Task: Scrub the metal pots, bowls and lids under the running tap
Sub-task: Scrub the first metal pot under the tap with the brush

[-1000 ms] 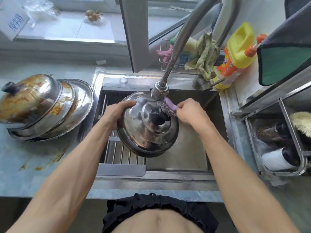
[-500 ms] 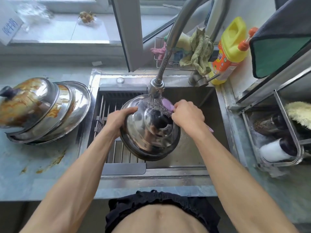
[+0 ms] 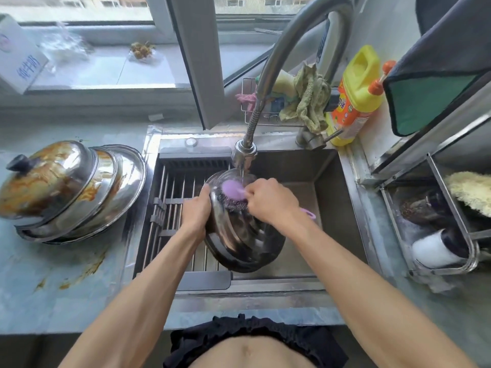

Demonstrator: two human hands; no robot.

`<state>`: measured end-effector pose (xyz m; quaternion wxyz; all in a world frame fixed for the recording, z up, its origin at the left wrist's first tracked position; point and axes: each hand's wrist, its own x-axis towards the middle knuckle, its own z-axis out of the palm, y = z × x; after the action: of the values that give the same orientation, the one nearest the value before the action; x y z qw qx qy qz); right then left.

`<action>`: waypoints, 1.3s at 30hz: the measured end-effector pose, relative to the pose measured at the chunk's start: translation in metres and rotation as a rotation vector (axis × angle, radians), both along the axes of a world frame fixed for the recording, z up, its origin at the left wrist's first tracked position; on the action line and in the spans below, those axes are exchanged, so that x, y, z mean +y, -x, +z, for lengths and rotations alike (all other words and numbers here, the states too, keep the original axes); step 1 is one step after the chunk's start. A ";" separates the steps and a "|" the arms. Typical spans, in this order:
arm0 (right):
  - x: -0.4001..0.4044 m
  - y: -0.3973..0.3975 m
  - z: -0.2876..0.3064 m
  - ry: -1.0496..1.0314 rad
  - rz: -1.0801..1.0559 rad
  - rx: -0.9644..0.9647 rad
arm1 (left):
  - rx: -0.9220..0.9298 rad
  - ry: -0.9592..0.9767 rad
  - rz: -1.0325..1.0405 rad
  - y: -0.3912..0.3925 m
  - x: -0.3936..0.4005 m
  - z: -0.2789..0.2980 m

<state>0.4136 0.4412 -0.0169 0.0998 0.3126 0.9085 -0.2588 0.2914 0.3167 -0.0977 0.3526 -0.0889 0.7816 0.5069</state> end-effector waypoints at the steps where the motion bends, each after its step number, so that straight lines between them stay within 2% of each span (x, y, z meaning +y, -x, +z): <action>1: -0.004 -0.001 -0.001 -0.015 0.033 -0.006 | -0.011 0.022 0.000 -0.001 -0.002 -0.003; 6: 0.024 -0.001 -0.018 -0.065 -0.057 -0.023 | -0.007 0.053 0.000 -0.011 0.005 -0.013; 11: 0.004 -0.001 -0.011 -0.091 0.216 -0.068 | -0.010 0.083 0.007 -0.024 0.002 -0.026; 14: 0.034 0.016 -0.015 -0.060 0.070 -0.130 | -0.080 0.048 0.036 -0.027 0.000 -0.025; 16: 0.044 0.021 -0.015 -0.085 0.057 -0.152 | -0.082 0.025 0.037 -0.028 0.000 -0.023; 21: 0.020 0.020 -0.004 -0.157 0.321 -0.119 | -0.069 0.023 0.081 -0.030 -0.001 -0.026; 31: 0.086 0.033 -0.031 0.006 0.056 -0.147 | -0.170 -0.018 0.168 -0.028 -0.003 -0.026; 39: 0.106 -0.028 -0.068 0.066 -0.250 -0.191 | -0.224 -0.081 0.226 -0.031 -0.003 -0.022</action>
<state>0.4418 0.5472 -0.0854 0.1628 0.4432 0.8398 -0.2680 0.3228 0.3137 -0.1197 0.3815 -0.2176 0.7013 0.5615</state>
